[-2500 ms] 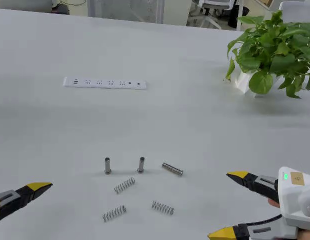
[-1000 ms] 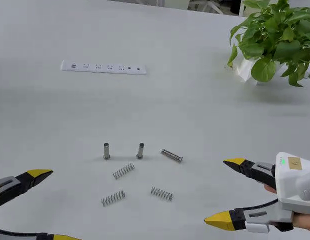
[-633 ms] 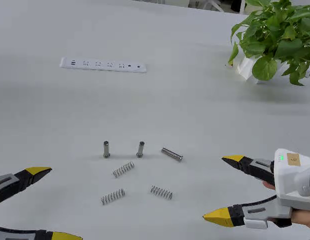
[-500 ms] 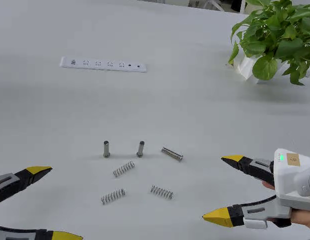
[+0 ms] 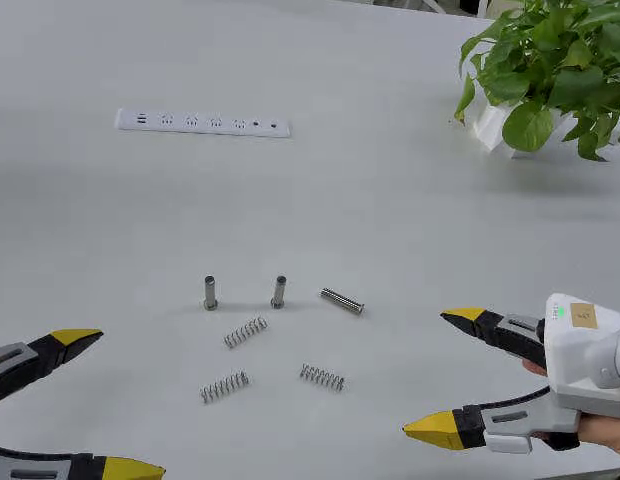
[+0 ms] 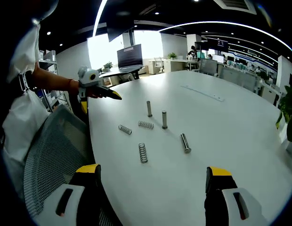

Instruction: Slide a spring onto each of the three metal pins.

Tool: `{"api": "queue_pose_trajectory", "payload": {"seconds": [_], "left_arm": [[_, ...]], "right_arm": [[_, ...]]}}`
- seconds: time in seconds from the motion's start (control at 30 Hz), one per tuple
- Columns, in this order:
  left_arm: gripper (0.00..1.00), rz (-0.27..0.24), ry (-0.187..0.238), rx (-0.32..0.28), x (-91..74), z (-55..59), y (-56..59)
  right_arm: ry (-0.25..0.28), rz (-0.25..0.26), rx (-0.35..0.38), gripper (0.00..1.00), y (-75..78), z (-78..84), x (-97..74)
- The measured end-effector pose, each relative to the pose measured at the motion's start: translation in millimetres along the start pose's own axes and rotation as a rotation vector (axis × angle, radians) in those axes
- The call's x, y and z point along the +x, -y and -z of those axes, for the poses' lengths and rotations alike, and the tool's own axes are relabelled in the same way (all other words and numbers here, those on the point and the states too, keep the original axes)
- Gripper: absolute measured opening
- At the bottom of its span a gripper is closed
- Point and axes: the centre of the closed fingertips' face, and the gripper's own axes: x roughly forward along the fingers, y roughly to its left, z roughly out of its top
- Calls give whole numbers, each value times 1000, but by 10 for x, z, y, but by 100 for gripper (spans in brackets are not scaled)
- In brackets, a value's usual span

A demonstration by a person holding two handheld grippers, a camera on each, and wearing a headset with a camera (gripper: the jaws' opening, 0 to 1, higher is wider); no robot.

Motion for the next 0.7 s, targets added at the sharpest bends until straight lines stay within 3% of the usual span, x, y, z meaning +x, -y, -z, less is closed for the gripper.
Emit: {"api": "queue_pose_trajectory", "payload": {"seconds": [0.33,0.7], "left_arm": [[99,5,-2,-4,18,10,-12],[99,10,2,-4,56,-19,-44]], "right_arm": [[-1,-3,-6,89,17,-44,42],[-7,-29,-54,82,101,-287,217]]}}
